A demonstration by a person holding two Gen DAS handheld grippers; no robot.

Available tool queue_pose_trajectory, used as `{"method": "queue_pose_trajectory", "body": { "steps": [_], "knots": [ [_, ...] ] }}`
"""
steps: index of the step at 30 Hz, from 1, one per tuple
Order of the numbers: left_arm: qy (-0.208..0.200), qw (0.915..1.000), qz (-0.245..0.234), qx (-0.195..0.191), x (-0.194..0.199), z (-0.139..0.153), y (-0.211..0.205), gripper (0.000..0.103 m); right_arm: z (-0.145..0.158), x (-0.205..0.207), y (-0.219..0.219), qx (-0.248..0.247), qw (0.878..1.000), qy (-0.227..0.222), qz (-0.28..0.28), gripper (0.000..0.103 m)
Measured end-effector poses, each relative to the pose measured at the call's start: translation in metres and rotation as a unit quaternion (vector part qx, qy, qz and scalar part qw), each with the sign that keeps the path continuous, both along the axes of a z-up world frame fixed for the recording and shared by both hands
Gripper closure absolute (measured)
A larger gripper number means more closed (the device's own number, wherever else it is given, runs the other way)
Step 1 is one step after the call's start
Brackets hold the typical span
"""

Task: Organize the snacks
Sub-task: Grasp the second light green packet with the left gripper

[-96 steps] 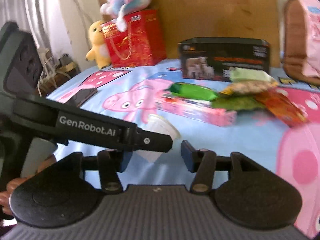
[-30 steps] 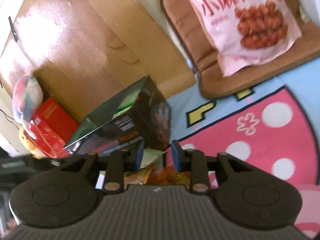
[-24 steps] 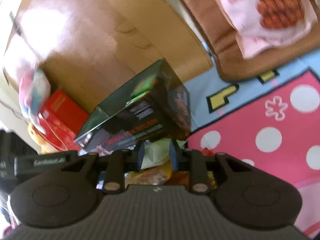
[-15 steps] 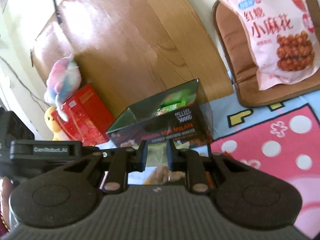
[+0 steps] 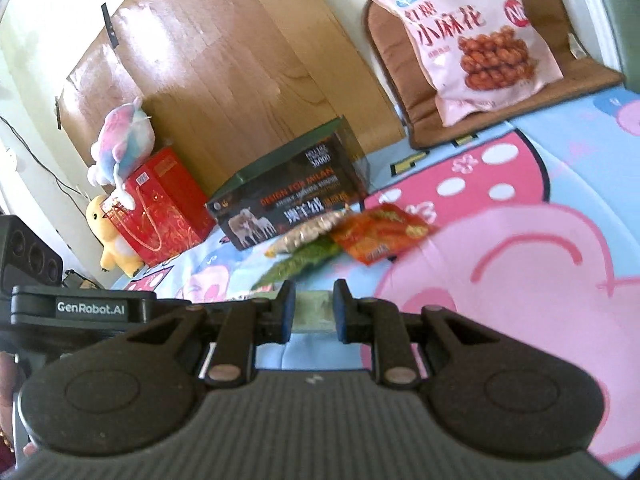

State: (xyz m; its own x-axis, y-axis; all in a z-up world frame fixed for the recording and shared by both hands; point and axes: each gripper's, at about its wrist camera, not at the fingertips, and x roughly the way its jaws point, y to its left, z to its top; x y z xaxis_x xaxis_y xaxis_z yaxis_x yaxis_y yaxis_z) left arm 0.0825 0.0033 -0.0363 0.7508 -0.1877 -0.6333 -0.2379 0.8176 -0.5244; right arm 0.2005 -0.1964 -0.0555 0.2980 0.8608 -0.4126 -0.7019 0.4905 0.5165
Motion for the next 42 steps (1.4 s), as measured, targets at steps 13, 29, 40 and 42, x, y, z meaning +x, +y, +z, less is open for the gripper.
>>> {"method": "queue_pose_trajectory", "body": {
  "steps": [13, 29, 40, 42],
  "knots": [
    [0.031, 0.9994, 0.001, -0.017, 0.0, -0.001, -0.011, 0.075, 0.0, -0.006, -0.014, 0.016, 1.0, -0.001, 0.011, 0.078],
    [-0.001, 0.9959, 0.088, -0.021, 0.044, 0.015, 0.047, 0.07, 0.0, 0.068, 0.043, 0.004, 0.998, -0.042, -0.05, 0.078],
    [0.014, 0.9997, 0.014, -0.012, 0.017, 0.003, 0.029, 0.067, -0.01, 0.03, -0.039, 0.025, 0.999, -0.017, 0.034, 0.066],
    [0.016, 0.9998, -0.008, 0.005, 0.022, 0.002, 0.019, 0.066, -0.01, 0.007, -0.034, -0.003, 0.996, -0.053, 0.073, 0.053]
  ]
}}
